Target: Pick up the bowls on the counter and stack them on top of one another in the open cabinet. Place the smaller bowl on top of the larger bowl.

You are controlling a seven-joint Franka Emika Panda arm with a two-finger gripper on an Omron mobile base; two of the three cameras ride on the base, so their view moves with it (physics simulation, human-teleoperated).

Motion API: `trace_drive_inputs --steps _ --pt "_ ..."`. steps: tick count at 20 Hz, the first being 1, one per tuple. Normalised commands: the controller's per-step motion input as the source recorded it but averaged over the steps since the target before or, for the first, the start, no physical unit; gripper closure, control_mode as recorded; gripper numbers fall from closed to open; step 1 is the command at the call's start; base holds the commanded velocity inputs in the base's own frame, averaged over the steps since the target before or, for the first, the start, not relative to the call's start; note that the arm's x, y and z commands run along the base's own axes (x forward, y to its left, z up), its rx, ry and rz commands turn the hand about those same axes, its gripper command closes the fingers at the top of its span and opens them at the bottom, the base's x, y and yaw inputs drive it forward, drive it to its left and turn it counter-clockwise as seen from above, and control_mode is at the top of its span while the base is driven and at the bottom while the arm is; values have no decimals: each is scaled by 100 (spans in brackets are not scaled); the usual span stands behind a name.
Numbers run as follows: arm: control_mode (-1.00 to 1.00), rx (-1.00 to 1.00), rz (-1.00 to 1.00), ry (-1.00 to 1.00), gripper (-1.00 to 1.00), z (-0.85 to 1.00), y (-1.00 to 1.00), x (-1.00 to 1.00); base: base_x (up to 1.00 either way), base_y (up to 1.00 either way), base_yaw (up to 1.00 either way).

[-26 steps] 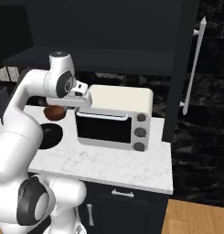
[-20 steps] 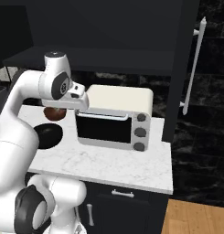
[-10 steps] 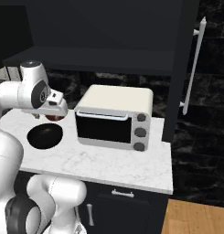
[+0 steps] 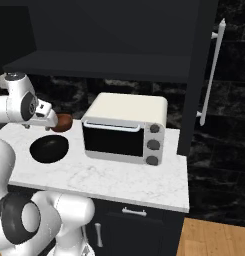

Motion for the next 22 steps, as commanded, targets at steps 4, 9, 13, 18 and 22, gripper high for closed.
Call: trace_drive_inputs --steps 4,9,13,18,22 --pt "-100 0 -6 1 -100 -19 20 63 0 0 0" --pt "-100 0 -6 3 -100 -16 12 64 0 0 0" --pt "-100 0 -4 1 -100 -28 1 51 0 0 0" --pt "-100 -1 -5 0 -100 -30 5 54 0 0 0" --pt "-100 -1 -7 5 -100 -13 9 59 0 0 0"
